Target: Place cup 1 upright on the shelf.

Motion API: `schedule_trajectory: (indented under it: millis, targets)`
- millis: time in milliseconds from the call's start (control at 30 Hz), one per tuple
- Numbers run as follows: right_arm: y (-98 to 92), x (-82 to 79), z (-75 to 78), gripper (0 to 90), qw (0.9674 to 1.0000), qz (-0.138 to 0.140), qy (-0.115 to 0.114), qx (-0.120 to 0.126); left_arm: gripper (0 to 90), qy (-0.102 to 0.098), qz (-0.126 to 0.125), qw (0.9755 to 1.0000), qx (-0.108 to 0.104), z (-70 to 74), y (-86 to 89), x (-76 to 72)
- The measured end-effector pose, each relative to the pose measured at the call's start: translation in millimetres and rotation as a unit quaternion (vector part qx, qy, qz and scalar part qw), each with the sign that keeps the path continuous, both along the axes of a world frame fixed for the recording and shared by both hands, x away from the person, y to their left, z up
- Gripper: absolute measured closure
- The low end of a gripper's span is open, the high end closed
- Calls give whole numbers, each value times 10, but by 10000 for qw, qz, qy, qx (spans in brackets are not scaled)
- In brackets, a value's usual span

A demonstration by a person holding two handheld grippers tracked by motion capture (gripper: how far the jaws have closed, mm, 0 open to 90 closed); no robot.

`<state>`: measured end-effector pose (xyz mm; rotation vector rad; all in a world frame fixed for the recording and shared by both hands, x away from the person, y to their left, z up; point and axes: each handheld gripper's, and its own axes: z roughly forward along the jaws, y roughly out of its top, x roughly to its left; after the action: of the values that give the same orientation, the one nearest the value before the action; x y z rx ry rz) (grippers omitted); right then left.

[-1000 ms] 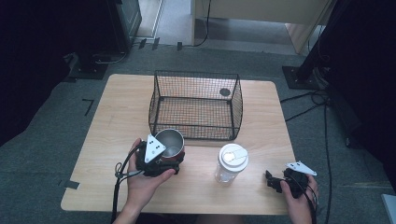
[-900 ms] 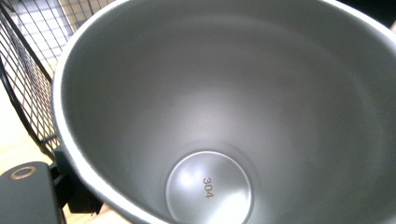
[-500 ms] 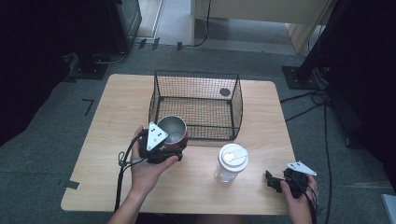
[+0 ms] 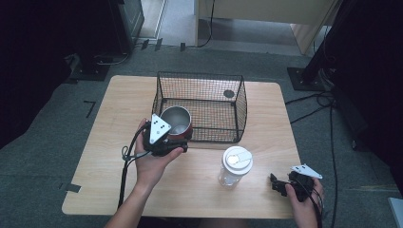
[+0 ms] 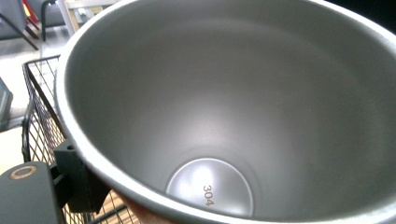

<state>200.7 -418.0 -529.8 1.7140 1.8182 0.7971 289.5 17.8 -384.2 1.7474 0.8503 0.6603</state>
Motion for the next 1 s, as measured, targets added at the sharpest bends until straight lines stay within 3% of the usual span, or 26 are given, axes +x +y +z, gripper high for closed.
schedule_trajectory:
  millis: [333, 433, 667, 867, 1000]
  targets:
    - [-1, 1, 0, 0, 10000, 9, -3, -6, 79, -412, 222, 9986, -259, 133, -8, 124]
    - [-1, 0, 0, 0, 10000, 9, -4, -4, 79, -496, 256, 9984, -118, 165, -26, 194]
    - [-1, 1, -1, 0, 10000, 9, -6, -6, 79, -713, 308, 9967, -216, 193, -92, 370]
    - [0, 1, 0, 0, 10000, 6, -4, 0, 80, -772, 400, 9959, -233, 168, -172, 553]
    - [-1, 1, 0, 0, 10000, 7, -5, -2, 79, -807, 556, 9952, -79, 117, -223, 691]
